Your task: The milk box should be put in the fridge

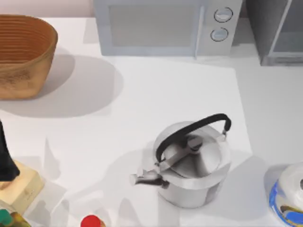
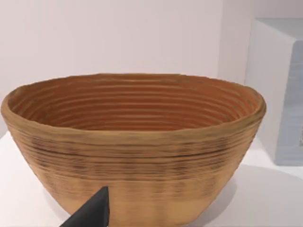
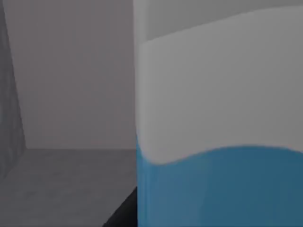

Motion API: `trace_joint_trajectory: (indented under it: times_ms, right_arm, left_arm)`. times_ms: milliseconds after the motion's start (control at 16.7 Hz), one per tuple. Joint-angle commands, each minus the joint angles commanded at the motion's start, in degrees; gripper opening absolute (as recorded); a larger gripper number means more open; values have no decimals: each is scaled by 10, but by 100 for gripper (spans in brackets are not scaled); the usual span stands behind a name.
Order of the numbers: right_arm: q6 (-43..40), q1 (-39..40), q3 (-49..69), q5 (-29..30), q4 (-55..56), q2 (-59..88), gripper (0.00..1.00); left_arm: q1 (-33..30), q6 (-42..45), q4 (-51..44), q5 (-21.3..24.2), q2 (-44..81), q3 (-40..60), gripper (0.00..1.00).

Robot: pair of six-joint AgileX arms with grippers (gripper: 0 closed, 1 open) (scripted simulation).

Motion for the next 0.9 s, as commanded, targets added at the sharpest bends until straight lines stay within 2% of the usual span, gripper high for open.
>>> trace_joint_trajectory:
  times_ms: [480,840,900]
  right_arm:
    - [-1,18,206,19,-121,87,0]
    - [-1,20,225,21,-132,95,0]
    - [-1,20,225,21,-132,95,8]
  left_arm:
    - [0,0,0,0,0,0,100]
    - [0,0,0,0,0,0,100]
    - [0,0,0,0,0,0,100]
